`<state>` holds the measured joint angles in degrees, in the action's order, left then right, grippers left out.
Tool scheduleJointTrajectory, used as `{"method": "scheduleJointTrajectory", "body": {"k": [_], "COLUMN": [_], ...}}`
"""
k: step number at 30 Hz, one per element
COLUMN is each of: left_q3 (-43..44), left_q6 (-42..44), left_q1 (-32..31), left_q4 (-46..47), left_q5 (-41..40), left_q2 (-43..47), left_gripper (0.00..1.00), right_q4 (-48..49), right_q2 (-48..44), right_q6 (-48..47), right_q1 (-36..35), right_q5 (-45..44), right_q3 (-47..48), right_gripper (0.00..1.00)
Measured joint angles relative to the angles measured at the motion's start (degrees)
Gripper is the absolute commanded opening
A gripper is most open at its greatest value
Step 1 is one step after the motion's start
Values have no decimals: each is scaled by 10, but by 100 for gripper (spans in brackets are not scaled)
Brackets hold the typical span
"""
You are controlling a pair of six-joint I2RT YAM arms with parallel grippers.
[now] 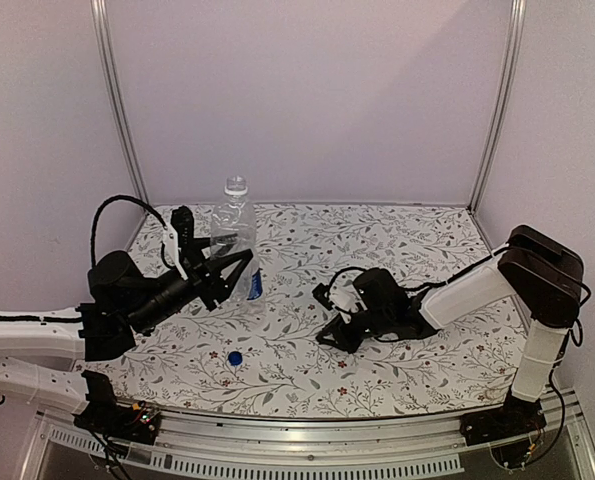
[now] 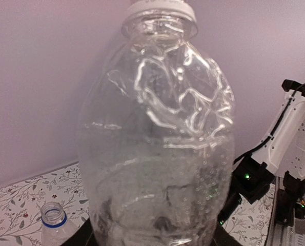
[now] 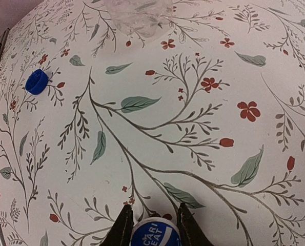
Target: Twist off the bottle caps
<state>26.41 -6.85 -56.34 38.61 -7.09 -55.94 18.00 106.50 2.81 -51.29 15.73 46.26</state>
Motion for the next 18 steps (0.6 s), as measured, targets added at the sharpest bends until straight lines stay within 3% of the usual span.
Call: {"method": "scheduleJointTrajectory", "body": {"k": [9,18], "left_q3": [0,0], "left_q6": [0,0], "left_q1": [0,0], "left_q4": [0,0], "left_q5": [0,0], "left_q2": [0,0], "left_gripper": [49,49], "right_q4": [1,6], "right_q2": [5,5], "right_q6": [7,15], "right_q1": [0,0], "right_q5": [-7,-6], "right_q3": [0,0], "right_gripper": [29,45]}}
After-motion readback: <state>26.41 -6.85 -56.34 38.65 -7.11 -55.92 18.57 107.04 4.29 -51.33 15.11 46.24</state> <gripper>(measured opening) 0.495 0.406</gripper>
